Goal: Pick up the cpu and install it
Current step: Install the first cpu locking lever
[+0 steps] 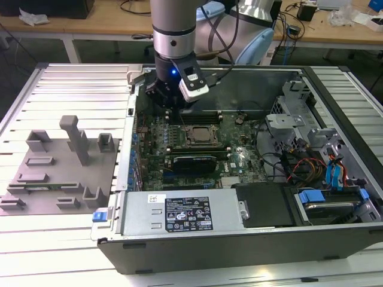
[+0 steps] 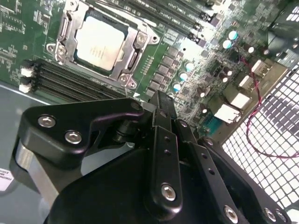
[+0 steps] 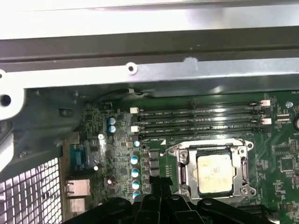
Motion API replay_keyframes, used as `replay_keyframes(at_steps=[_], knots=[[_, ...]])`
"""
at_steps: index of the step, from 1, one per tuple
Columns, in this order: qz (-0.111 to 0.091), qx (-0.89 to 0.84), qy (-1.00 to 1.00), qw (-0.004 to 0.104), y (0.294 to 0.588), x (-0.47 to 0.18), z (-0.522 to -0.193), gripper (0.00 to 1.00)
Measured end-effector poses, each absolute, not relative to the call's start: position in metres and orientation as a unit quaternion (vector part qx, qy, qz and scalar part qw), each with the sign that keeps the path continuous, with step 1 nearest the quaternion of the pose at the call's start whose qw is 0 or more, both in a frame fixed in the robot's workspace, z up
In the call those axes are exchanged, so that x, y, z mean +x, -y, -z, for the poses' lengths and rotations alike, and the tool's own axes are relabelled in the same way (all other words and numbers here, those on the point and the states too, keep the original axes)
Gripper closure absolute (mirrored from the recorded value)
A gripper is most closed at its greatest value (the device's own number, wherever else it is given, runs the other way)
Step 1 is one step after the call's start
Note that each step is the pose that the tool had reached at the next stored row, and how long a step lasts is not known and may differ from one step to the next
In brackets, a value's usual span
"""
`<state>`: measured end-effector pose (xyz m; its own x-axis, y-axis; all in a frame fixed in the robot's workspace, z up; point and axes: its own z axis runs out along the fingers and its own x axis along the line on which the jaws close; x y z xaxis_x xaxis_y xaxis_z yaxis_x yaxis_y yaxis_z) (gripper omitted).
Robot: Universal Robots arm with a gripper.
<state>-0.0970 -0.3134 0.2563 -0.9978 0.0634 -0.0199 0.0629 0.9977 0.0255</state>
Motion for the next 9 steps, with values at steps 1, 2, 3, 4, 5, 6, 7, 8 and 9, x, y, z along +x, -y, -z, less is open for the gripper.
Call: replay_keyframes(at_steps=[1,2,3,4,5,6,7,8,9], knots=[[-0.013,0.032,-0.999,0.01,0.3135,-0.099,-0.2555,0.89],[-0.013,0.032,-0.999,0.01,0.3135,-0.0996,-0.2549,0.89],[-0.015,0.032,-0.999,0.01,0.3135,-0.0997,-0.2546,0.89],[-0.017,0.033,-0.999,0.01,0.3134,-0.0997,-0.2545,0.89],[-0.026,0.033,-0.999,0.01,0.3134,-0.1004,-0.2545,0.89],[-0.03,0.033,-0.999,0.01,0.3134,-0.1011,-0.2544,0.89],[-0.033,0.033,-0.999,0.01,0.3134,-0.1019,-0.2545,0.89],[-0.036,0.033,-0.999,0.01,0.3135,-0.1027,-0.2544,0.89],[-0.044,0.033,-0.998,0.01,0.3135,-0.1044,-0.2544,0.89]])
